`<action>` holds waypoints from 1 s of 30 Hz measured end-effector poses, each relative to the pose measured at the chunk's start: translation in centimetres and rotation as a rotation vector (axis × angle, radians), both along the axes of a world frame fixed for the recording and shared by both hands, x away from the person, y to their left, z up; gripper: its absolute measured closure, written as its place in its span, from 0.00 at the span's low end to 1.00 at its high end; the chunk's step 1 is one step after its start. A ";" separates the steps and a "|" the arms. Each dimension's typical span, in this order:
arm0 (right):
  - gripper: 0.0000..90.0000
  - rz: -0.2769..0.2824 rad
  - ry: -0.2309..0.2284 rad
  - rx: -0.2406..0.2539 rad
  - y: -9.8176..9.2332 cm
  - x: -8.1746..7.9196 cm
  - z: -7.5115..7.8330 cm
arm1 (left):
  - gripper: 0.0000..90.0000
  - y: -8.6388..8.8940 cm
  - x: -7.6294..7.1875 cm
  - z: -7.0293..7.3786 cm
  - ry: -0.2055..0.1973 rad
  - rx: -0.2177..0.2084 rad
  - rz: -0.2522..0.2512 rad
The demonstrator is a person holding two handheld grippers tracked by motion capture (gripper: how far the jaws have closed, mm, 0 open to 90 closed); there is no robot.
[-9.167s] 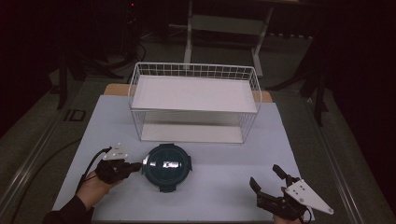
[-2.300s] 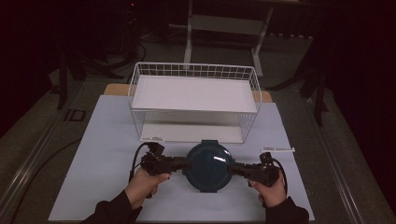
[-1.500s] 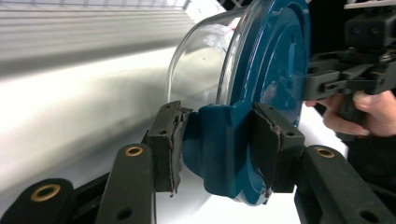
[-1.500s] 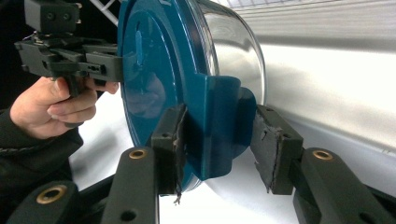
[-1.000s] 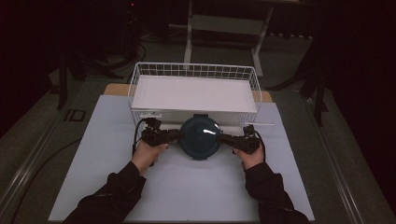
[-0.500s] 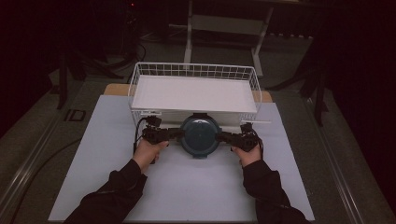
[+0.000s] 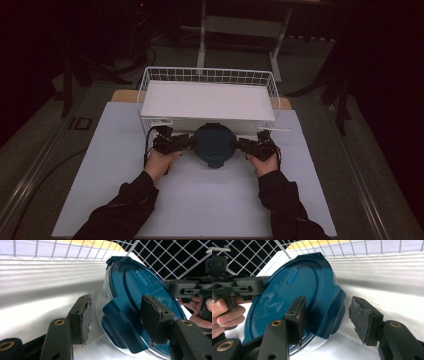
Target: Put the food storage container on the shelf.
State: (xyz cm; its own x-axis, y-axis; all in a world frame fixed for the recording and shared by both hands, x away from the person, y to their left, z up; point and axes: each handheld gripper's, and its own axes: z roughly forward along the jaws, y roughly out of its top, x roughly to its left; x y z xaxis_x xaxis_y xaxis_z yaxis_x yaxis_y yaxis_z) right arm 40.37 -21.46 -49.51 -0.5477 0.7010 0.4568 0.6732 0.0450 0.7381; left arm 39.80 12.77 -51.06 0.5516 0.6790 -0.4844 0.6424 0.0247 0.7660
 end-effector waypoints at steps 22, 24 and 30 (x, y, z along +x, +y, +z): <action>0.45 -0.017 -0.064 -0.053 0.6 -1.7 1.5 | 0.17 0.3 -1.4 1.0 -0.055 0.020 -0.034; 0.45 -0.012 -0.067 -0.046 0.6 -2.4 1.9 | 0.13 0.2 -2.0 1.3 -0.031 0.011 -0.035; 0.50 0.041 -0.074 -0.051 1.1 -4.3 2.8 | 0.02 0.5 -3.5 1.9 -0.049 0.005 -0.113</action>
State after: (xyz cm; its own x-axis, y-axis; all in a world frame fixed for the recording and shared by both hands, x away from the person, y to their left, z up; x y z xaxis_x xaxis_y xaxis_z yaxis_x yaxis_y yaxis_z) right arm 36.04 -20.40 -46.74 -0.6071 0.6985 0.3789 0.6142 0.1099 0.7815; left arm 36.31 13.22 -49.17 0.6478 0.6135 -0.4516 0.6024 -0.0496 0.7967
